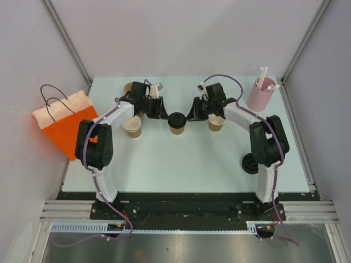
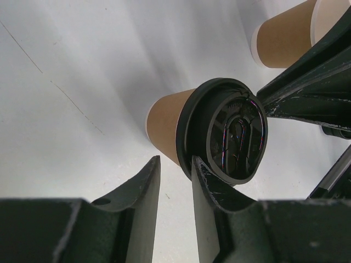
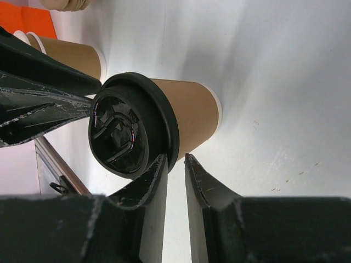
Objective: Pack the takeout coffee
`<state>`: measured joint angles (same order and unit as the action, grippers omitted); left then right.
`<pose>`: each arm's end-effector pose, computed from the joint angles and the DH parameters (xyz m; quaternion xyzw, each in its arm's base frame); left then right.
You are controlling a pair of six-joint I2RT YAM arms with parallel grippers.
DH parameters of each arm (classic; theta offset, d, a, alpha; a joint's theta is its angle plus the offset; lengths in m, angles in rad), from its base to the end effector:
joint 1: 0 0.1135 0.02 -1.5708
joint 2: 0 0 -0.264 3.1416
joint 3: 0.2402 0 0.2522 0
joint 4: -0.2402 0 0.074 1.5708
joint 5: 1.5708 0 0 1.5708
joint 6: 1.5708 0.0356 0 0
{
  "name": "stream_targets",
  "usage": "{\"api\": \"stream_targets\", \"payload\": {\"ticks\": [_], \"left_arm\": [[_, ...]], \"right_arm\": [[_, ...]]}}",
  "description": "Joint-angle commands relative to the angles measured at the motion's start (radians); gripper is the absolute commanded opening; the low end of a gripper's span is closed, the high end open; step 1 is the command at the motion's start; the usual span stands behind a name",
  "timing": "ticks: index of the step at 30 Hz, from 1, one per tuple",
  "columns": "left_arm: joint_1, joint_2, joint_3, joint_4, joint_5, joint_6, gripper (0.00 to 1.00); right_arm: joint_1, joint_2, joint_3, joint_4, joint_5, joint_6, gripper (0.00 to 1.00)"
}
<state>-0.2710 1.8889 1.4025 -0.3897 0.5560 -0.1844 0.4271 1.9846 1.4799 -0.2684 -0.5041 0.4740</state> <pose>0.3938 -0.1289 0.2227 0.1325 0.8993 -0.3253 0.2606 0.3978 0.1999 0.2158 -0.0759 0.8944 0.3706 0.2385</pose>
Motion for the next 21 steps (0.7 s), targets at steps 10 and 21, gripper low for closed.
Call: {"api": "stream_targets", "payload": {"ticks": [10, 21], "left_arm": [[-0.013, 0.015, -0.111, 0.000, -0.002, 0.011, 0.15], [-0.013, 0.070, -0.201, 0.051, -0.001, -0.003, 0.01]], "right_arm": [[-0.001, 0.037, -0.075, 0.047, -0.030, 0.011, 0.21], [0.001, 0.042, -0.153, 0.077, 0.002, 0.006, 0.12]]}}
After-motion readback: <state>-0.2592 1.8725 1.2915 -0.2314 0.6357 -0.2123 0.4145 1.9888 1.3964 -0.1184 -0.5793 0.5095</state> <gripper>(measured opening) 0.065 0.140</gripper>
